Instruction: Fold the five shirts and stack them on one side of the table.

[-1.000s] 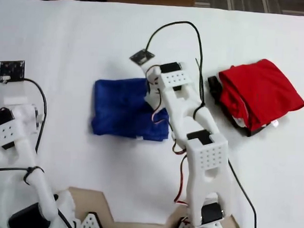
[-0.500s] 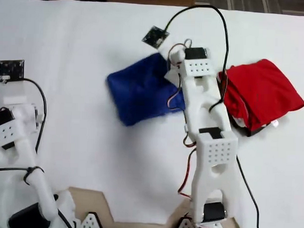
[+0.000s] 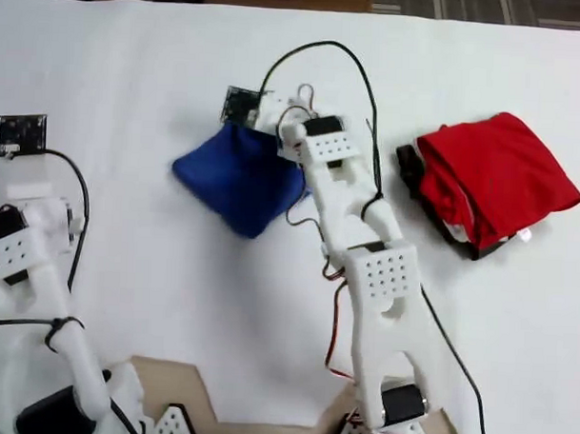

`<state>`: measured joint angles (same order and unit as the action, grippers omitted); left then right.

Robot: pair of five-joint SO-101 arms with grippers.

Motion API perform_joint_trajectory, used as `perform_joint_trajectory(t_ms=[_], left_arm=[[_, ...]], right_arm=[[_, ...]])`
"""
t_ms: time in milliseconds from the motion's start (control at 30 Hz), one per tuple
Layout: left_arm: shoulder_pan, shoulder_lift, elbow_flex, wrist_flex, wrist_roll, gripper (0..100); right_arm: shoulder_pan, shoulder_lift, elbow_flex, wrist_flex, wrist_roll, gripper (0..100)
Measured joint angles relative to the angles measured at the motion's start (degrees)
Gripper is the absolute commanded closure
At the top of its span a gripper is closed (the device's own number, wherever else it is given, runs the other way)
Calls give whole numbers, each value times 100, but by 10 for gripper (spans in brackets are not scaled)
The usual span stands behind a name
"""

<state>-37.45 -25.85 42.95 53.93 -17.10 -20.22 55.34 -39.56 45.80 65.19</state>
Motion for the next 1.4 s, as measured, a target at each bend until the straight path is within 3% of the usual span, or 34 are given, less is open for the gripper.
perform_joint_trajectory(t_ms=[300, 567, 833, 1000, 1100, 1200, 1400], left_arm=[[0, 0, 0, 0, 0, 978], [0, 0, 0, 0, 0, 978], [0, 0, 0, 0, 0, 978], [0, 0, 0, 0, 0, 978], [0, 0, 0, 0, 0, 978], [0, 0, 0, 0, 0, 978], [0, 0, 0, 0, 0, 978]], right_arm=[[44, 0, -62, 88, 0, 968], [53, -554, -88, 1415, 0, 795], [53, -1530, -88, 2084, -123, 790], [-35, -1846, -88, 3015, -1618, 790], [-352, -1881, -88, 4088, -1960, 790], [-501, -1881, -88, 4527, -2409, 790], [-229, -1846, -88, 4325, -5187, 786]])
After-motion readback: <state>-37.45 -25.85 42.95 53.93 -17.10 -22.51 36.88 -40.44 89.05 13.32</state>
